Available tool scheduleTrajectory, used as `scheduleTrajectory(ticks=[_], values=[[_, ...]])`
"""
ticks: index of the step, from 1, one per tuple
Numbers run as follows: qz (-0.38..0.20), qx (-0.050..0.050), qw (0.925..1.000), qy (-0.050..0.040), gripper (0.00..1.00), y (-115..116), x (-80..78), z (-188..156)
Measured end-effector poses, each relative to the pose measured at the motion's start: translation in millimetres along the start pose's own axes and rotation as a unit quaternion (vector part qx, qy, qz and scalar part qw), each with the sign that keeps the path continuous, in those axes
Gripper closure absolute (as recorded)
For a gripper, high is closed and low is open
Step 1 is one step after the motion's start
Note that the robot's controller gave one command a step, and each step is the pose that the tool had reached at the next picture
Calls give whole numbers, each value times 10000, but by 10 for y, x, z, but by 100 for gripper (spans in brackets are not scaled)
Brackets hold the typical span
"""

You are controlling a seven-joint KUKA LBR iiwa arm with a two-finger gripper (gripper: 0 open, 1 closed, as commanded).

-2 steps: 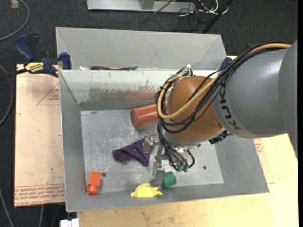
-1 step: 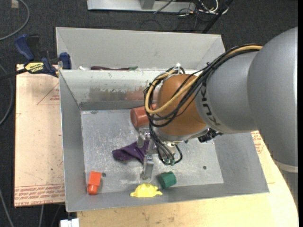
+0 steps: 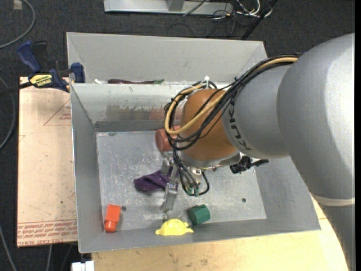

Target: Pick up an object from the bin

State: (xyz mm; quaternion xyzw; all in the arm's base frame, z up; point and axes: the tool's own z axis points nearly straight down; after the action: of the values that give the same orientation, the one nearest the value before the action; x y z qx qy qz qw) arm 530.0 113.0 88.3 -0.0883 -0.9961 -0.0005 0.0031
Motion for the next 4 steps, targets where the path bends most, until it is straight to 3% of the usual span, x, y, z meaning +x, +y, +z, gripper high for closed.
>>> scheduleTrajectory(ticks=[1,2,3,4], values=[[-322,-14,9995,-45,0,-50,-48,-185],[-148,-13,9999,-21,0,53,-45,81],[193,-28,9998,-49,100,-56,-95,178],[196,-28,9998,-49,100,-56,-95,179]])
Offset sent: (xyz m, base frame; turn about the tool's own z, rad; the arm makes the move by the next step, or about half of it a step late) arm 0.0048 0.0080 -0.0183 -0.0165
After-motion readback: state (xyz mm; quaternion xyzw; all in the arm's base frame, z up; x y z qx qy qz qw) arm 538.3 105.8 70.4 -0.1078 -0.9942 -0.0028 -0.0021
